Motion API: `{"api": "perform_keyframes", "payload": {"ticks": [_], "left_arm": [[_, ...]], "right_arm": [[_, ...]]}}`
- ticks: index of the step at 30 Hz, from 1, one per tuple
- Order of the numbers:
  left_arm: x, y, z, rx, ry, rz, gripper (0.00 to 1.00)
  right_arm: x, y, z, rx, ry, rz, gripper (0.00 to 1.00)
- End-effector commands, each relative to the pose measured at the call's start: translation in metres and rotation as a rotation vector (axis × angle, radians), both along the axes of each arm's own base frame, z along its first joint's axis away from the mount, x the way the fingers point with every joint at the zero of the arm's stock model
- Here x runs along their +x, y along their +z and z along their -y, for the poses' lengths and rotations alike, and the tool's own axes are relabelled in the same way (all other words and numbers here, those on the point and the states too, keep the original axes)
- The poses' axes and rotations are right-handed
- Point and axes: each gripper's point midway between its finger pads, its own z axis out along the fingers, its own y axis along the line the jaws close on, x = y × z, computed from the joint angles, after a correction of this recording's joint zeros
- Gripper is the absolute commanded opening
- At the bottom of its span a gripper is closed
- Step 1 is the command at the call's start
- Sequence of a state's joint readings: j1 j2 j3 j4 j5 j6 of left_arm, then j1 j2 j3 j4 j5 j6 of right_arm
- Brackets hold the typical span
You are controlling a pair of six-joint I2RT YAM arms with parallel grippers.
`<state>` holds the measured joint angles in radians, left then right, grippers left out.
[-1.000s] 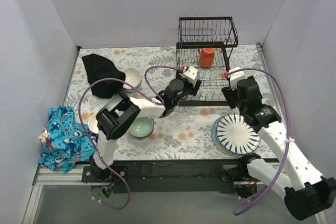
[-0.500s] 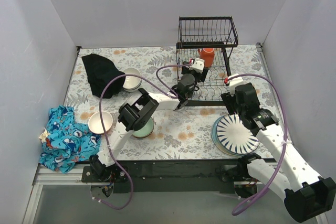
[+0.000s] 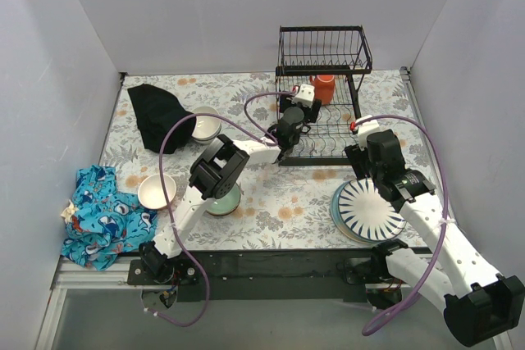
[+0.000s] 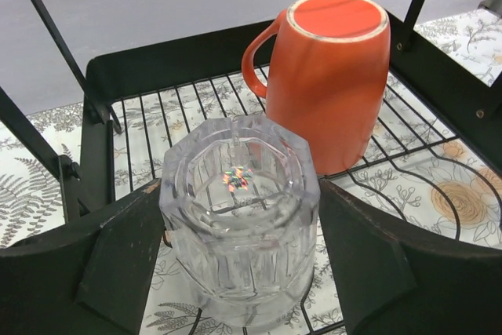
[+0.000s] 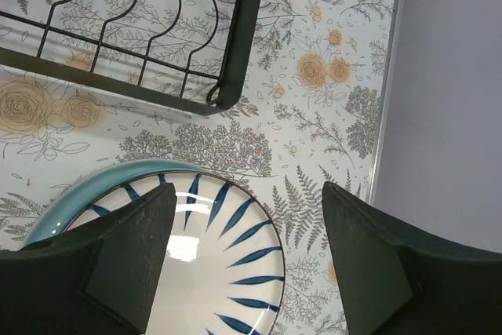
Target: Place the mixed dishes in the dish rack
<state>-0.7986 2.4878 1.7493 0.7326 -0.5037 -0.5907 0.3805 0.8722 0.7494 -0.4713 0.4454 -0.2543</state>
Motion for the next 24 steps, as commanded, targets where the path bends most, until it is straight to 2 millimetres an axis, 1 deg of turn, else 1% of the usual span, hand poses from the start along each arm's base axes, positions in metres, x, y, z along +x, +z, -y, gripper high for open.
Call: {"api": "perform_keyframes", "payload": {"ticks": [1,2,3,5,6,10,12,14,15,17,18,19,20,21,22,23,24], "left_arm": [[-0.003,0.033,0.006,-0.015,-0.044,0.018,0.89],[-0.005,0.037,0.007,-0.007,-0.054,0.022,0.96],[-0.006,0.038,0.005,0.002,-0.054,0.021,0.98],[-0.009,0.036,0.002,0.016,-0.054,0.012,0.98],[-0.011,0.042,0.0,0.015,-0.051,0.019,0.98],[-0.018,0.044,-0.009,0.021,-0.039,-0.005,0.98],[-0.025,0.05,-0.014,0.022,-0.041,-0.012,0.98],[-0.028,0.054,-0.017,0.034,-0.042,-0.014,0.98],[-0.031,0.049,-0.019,0.061,-0.042,-0.032,0.98],[-0.034,0.054,-0.023,0.07,-0.04,-0.05,0.98],[-0.038,0.049,-0.026,0.091,-0.038,-0.085,0.98],[-0.041,0.055,-0.028,0.093,-0.038,-0.099,0.98],[-0.044,0.055,-0.031,0.096,-0.037,-0.125,0.98],[-0.05,0.046,-0.035,0.131,-0.044,-0.178,0.98],[-0.061,0.031,-0.036,0.151,-0.08,-0.222,0.98],[-0.07,0.049,-0.039,0.137,-0.114,-0.215,0.98],[-0.081,0.046,-0.043,0.15,-0.144,-0.232,0.98]], "right_arm": [[0.005,0.011,-0.001,0.035,-0.018,0.049,0.83],[0.006,0.01,-0.001,0.031,-0.018,0.046,0.83],[0.006,0.011,-0.001,0.029,-0.016,0.048,0.83],[0.006,0.012,0.0,0.027,-0.015,0.054,0.83],[0.006,0.013,0.0,0.025,-0.013,0.059,0.83],[0.005,0.014,0.002,0.013,-0.014,0.065,0.83],[0.005,0.015,0.003,0.009,-0.01,0.069,0.83],[0.004,0.014,0.005,0.005,-0.014,0.071,0.83],[0.004,0.014,0.005,0.004,-0.014,0.075,0.84],[0.005,0.009,0.002,0.001,0.008,0.062,0.84],[0.006,0.009,0.002,-0.003,0.009,0.065,0.85],[0.006,0.008,0.002,-0.011,0.012,0.063,0.85],[0.008,0.008,0.0,-0.009,0.027,0.063,0.85],[0.009,0.009,-0.001,-0.016,0.041,0.065,0.85],[0.011,0.009,-0.003,-0.013,0.054,0.07,0.85],[0.012,0.008,-0.007,-0.009,0.073,0.062,0.85],[0.013,0.007,-0.01,-0.007,0.087,0.06,0.85]]}}
